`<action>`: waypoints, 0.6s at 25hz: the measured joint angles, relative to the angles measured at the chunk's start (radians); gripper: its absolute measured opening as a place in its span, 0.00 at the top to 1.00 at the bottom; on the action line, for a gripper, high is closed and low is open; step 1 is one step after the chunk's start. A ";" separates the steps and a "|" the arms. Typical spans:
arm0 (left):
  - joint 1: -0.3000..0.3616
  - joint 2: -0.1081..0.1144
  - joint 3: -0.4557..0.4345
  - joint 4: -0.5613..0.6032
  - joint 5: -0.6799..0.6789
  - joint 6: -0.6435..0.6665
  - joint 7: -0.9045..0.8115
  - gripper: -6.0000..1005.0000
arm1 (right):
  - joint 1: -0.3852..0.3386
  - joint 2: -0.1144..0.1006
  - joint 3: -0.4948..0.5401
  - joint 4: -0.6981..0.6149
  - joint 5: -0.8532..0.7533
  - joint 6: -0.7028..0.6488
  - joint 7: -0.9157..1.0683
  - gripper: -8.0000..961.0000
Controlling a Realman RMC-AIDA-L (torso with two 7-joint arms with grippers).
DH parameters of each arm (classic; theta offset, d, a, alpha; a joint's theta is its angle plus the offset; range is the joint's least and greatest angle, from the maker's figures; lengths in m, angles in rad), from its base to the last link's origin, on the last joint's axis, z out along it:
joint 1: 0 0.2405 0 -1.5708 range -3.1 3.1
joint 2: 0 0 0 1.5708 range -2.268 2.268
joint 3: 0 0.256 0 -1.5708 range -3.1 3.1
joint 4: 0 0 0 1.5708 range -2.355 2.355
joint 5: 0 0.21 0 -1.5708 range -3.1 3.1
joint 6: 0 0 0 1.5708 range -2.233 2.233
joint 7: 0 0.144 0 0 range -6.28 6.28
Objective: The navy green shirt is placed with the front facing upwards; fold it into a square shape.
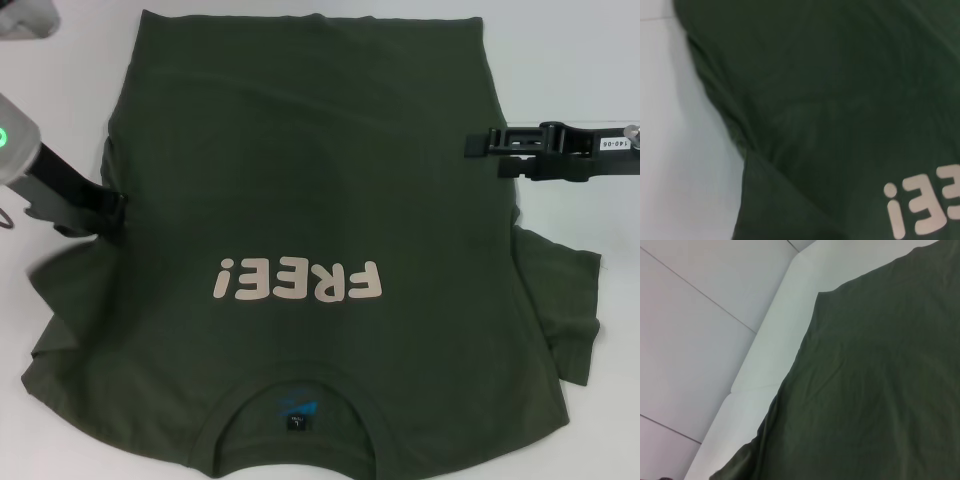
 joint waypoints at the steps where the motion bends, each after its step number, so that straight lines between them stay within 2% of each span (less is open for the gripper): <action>1: -0.006 -0.001 -0.002 -0.023 -0.002 -0.015 0.000 0.98 | 0.000 0.000 0.000 0.000 0.000 0.000 0.000 0.02; 5: -0.025 -0.001 -0.006 -0.107 -0.006 -0.082 0.001 0.97 | 0.000 0.000 0.000 0.000 0.000 0.003 0.000 0.02; 15: -0.021 -0.005 -0.006 -0.129 -0.077 -0.094 0.085 0.95 | -0.002 -0.003 0.000 0.012 0.000 0.014 -0.002 0.02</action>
